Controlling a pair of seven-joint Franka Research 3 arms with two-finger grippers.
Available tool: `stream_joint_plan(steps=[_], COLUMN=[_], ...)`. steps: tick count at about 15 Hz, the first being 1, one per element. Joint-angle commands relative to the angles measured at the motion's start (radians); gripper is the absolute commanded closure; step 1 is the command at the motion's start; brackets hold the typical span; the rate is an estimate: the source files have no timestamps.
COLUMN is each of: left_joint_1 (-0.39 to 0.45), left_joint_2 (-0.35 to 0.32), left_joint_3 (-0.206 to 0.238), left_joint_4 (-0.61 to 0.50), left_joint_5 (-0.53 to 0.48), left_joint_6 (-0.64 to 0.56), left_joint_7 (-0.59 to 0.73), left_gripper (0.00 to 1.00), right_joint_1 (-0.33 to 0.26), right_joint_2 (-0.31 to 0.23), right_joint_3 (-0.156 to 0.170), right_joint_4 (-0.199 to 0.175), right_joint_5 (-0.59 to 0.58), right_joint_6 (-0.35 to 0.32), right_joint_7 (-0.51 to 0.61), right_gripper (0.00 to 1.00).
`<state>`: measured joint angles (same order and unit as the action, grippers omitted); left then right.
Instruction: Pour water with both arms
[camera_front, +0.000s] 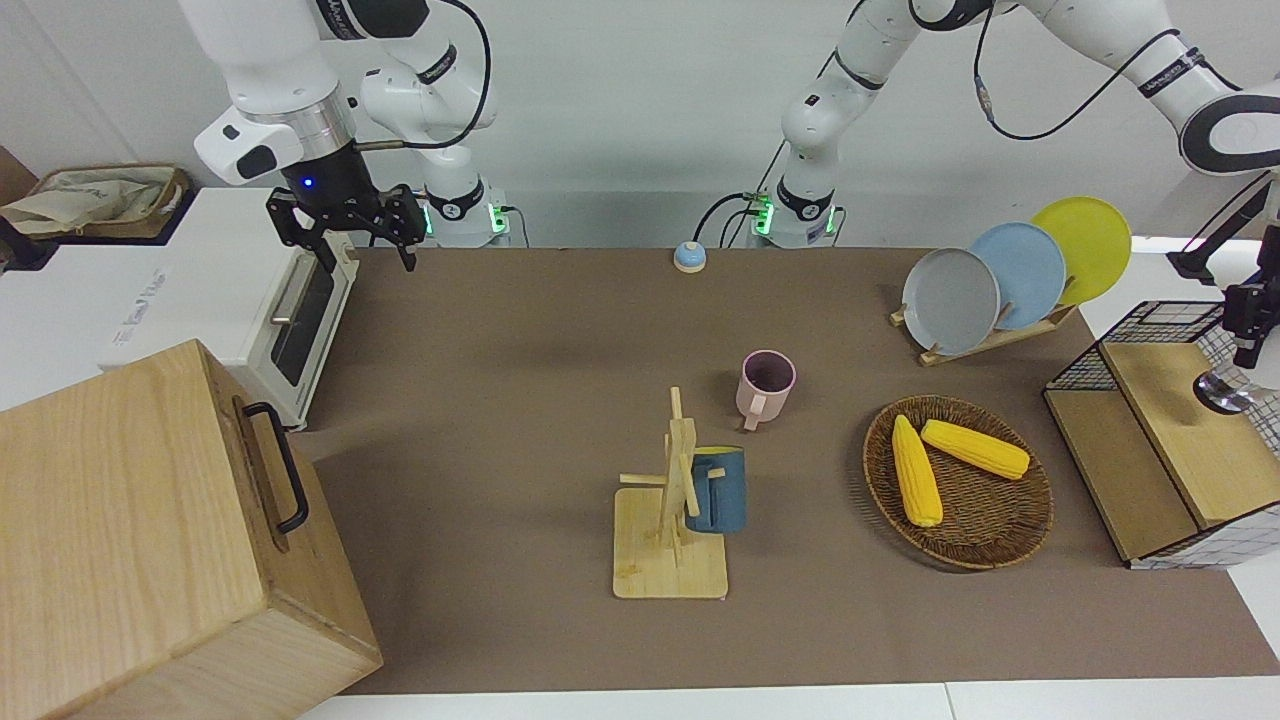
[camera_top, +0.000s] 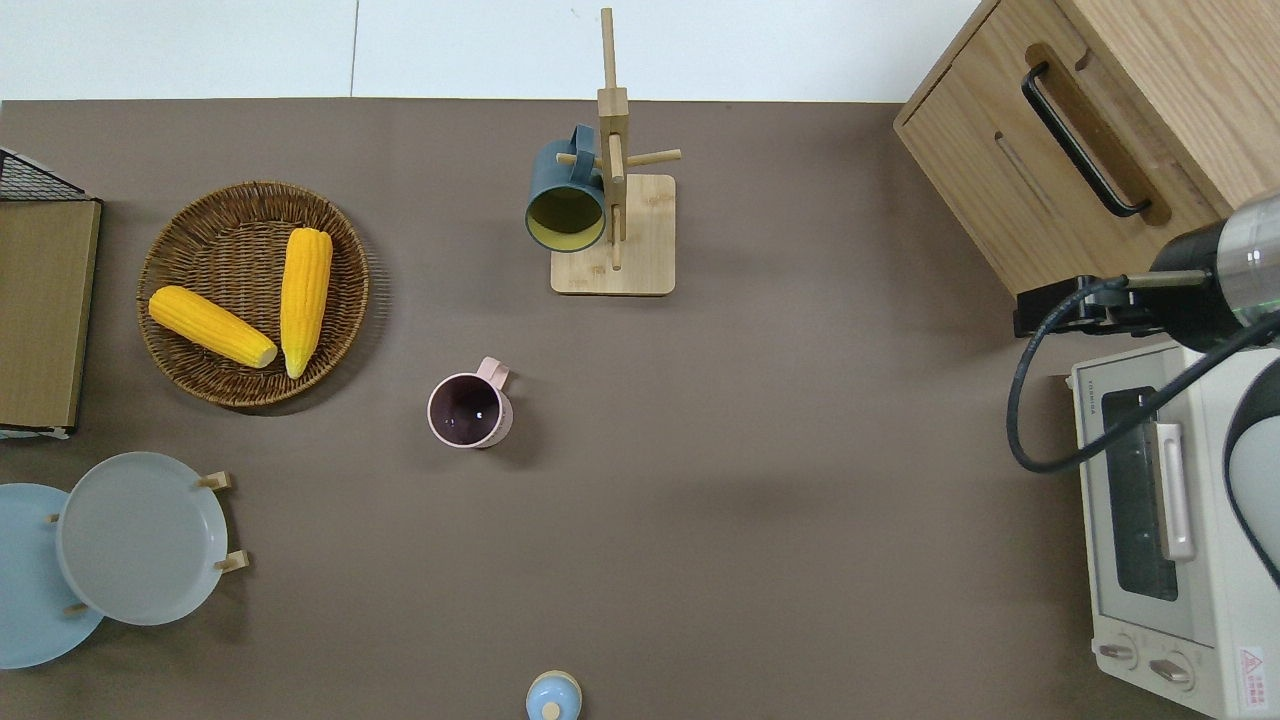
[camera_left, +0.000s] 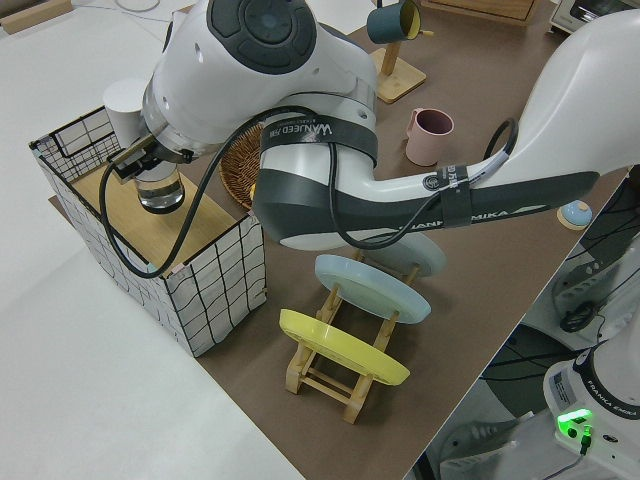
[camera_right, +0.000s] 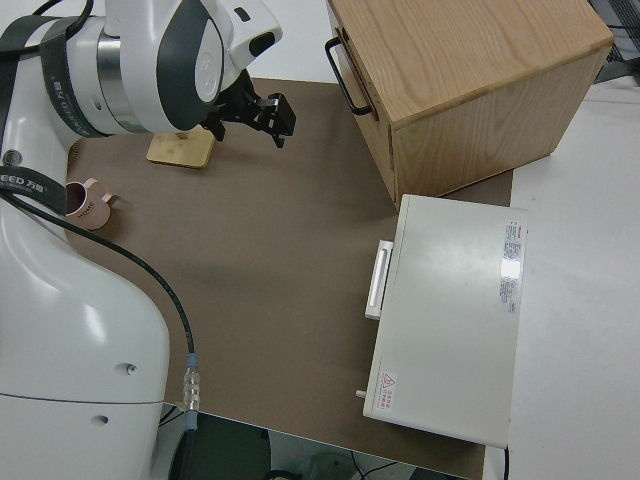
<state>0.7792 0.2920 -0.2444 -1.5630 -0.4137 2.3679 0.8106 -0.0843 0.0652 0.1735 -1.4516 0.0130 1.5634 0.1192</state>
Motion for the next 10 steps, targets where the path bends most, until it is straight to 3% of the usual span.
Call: stream_joint_plan(steps=[1, 10], left_joint_1=[0.006, 0.008], left_joint_2=[0.018, 0.078], left_joint_3=[-0.013, -0.015], left_joint_4=[0.031, 0.026], left_joint_5=[-0.042, -0.042], left_joint_6=[0.068, 0.093], left_joint_7=[0.041, 0.042], left_gripper=[1.0, 0.98], right_joint_1=[-0.02, -0.02], right_joint_2=[-0.001, -0.001], right_joint_3=[0.012, 0.012], right_joint_4=[0.003, 0.003], right_joint_5=[0.012, 0.012], right_joint_6=[-0.011, -0.011], right_joint_7=[-0.024, -0.024], right_gripper=[0.011, 0.009])
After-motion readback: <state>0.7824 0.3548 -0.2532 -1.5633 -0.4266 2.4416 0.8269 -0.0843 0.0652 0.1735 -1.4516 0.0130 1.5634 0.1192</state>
